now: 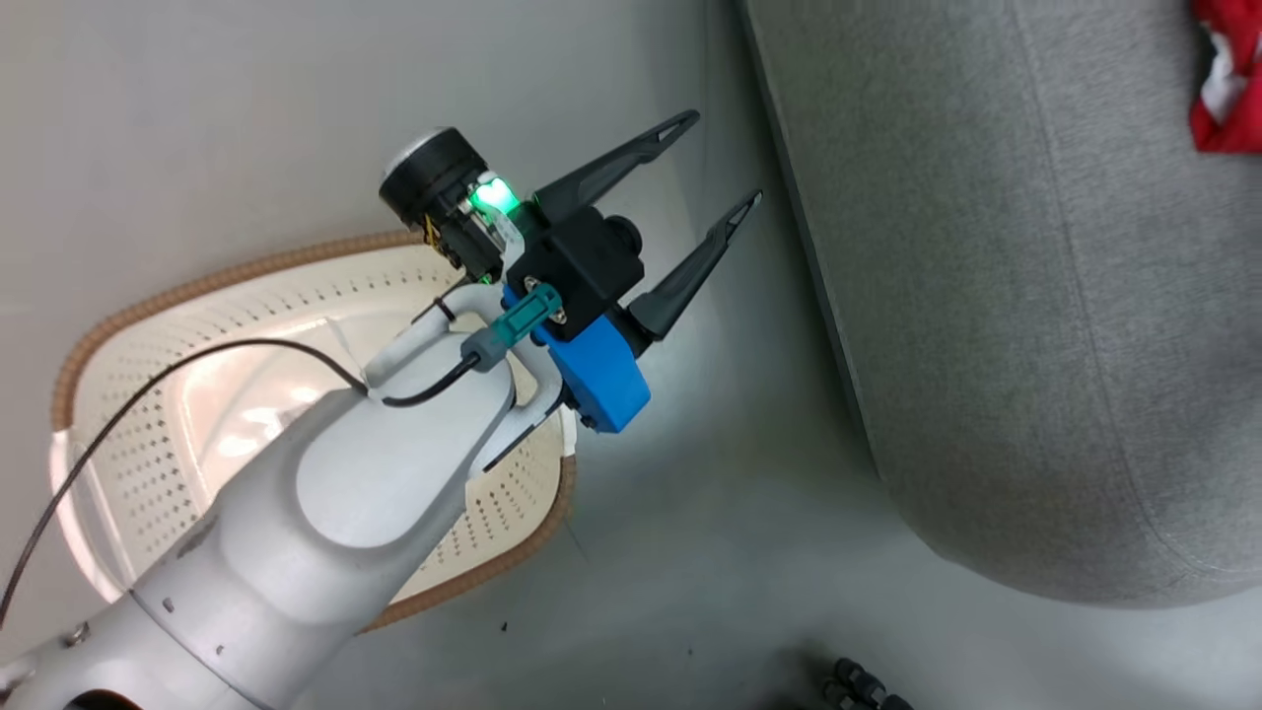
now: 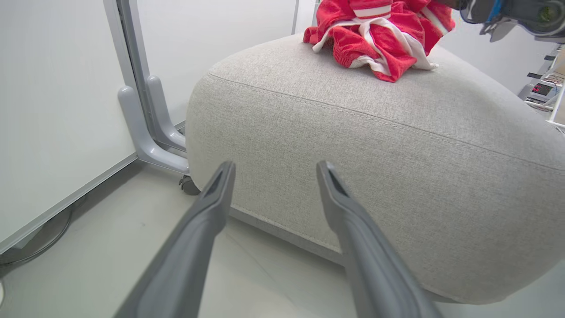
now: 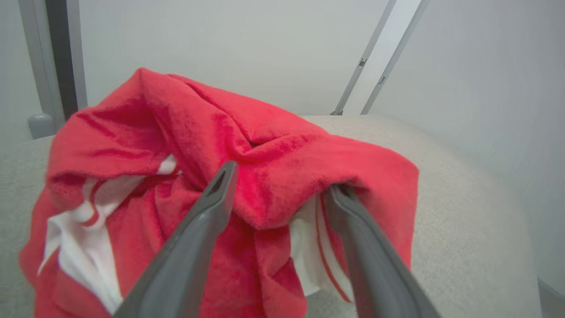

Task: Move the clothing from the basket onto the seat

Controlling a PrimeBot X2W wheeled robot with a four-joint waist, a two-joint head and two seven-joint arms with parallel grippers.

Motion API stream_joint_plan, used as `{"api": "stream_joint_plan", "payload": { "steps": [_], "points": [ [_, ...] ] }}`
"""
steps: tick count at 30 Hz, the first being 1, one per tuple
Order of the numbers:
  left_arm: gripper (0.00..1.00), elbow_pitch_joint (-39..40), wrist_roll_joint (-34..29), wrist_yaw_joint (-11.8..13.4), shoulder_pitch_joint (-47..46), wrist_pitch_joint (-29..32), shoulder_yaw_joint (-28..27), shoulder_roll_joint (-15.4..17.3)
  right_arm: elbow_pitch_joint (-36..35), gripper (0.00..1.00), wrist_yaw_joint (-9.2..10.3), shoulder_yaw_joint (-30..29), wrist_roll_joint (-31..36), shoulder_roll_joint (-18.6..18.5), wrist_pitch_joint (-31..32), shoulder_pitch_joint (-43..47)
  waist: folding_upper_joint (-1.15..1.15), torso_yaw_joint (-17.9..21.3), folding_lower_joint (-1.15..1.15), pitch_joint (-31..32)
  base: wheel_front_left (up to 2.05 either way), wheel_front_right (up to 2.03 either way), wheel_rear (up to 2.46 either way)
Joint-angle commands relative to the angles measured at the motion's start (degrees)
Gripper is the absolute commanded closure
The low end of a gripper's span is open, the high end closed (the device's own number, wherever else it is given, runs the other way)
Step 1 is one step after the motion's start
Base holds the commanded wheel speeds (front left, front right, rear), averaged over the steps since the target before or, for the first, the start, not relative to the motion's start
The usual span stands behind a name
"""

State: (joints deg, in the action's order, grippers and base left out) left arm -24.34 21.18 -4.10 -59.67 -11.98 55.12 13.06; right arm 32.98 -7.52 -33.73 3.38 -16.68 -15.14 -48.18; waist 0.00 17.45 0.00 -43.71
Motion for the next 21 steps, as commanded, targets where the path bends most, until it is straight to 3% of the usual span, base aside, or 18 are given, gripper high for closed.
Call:
{"api": "stream_joint_plan", "payload": {
  "steps": [1,12,21],
  "points": [
    [0.0,-0.7,0.5,0.4,1.3,-0.8,-0.3,-0.2,-1.4,0.0,0.06,0.5,0.0,0.6,0.0,3.5,0.0,-0.5,0.0,3.9,0.0,0.0,0.0],
    [0.0,-3.1,5.1,3.5,8.8,-3.2,-6.2,0.1,-12.2,0.0,0.06,7.7,-2.0,2.2,0.0,15.2,0.0,-2.9,0.0,17.4,0.0,0.0,0.0],
    [0.0,2.3,5.8,7.0,18.7,-3.3,-19.3,1.6,-17.1,0.0,0.06,19.3,-3.5,3.1,0.0,20.4,0.0,-6.9,0.0,26.5,0.0,0.0,0.0]
  ]
}}
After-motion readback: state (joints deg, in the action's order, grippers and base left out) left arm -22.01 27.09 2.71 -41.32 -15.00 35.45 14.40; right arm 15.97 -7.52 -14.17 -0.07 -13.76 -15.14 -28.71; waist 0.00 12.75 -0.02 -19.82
